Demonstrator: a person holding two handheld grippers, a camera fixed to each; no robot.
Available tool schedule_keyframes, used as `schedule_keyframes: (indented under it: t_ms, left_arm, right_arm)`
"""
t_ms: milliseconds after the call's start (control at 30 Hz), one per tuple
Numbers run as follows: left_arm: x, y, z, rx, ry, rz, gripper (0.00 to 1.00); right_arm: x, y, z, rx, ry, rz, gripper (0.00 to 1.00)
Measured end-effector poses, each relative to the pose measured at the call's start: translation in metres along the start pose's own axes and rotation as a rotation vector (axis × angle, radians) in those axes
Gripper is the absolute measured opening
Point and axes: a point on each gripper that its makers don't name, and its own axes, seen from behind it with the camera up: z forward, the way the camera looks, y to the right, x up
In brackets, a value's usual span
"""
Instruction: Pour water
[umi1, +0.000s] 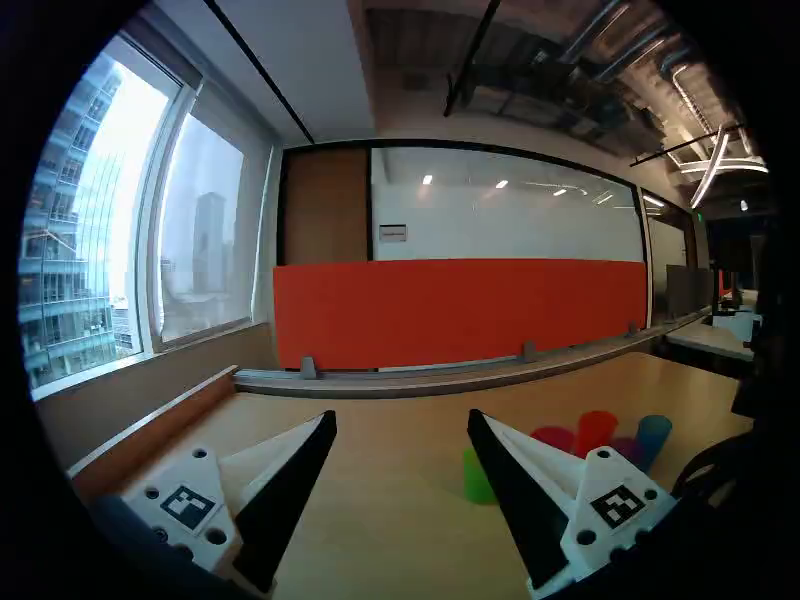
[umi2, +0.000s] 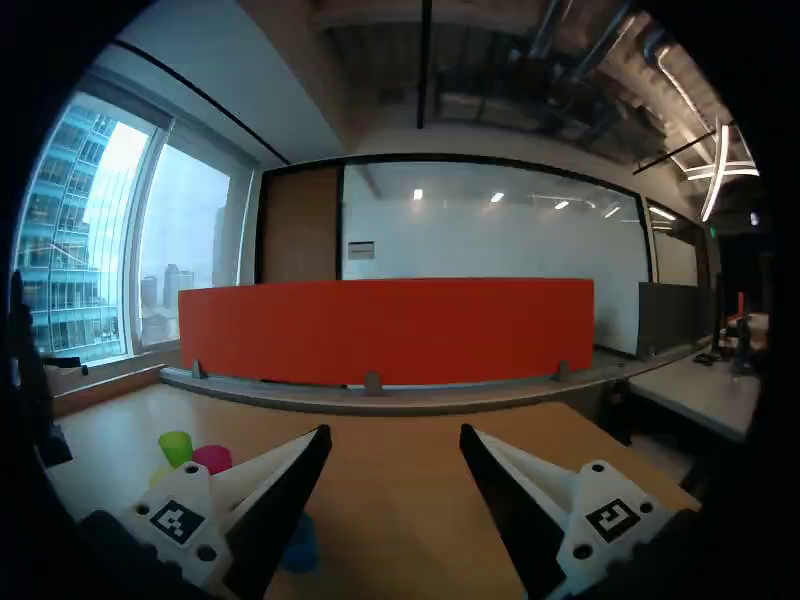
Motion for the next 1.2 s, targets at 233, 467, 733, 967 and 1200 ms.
schedule_keyframes:
  t_ms: [233, 467, 733, 967, 1200]
  left_arm:
    - [0.044, 0.006, 0.007, -0.047, 0.010, -0.004, 0.98]
    - [0.082, 0.009, 0.008, -0.089, 0.013, -0.005, 0.98]
    - [0.112, 0.013, 0.009, -0.138, 0.007, -0.021, 0.98]
    - [0.123, 0.021, 0.009, -0.189, 0.009, -0.021, 0.97]
    - [0.121, 0.042, 0.007, -0.294, -0.006, -0.020, 0.98]
  right_arm:
    - [0.042, -0.009, 0.007, 0.025, 0.005, -0.007, 1.00]
    - [0.070, -0.011, 0.012, 0.045, -0.006, -0.009, 1.00]
    - [0.097, -0.010, 0.012, 0.060, -0.012, -0.009, 1.00]
    - [0.100, -0.018, 0.010, 0.102, -0.025, -0.009, 1.00]
    - [0.097, -0.035, 0.006, 0.197, -0.044, -0.018, 1.00]
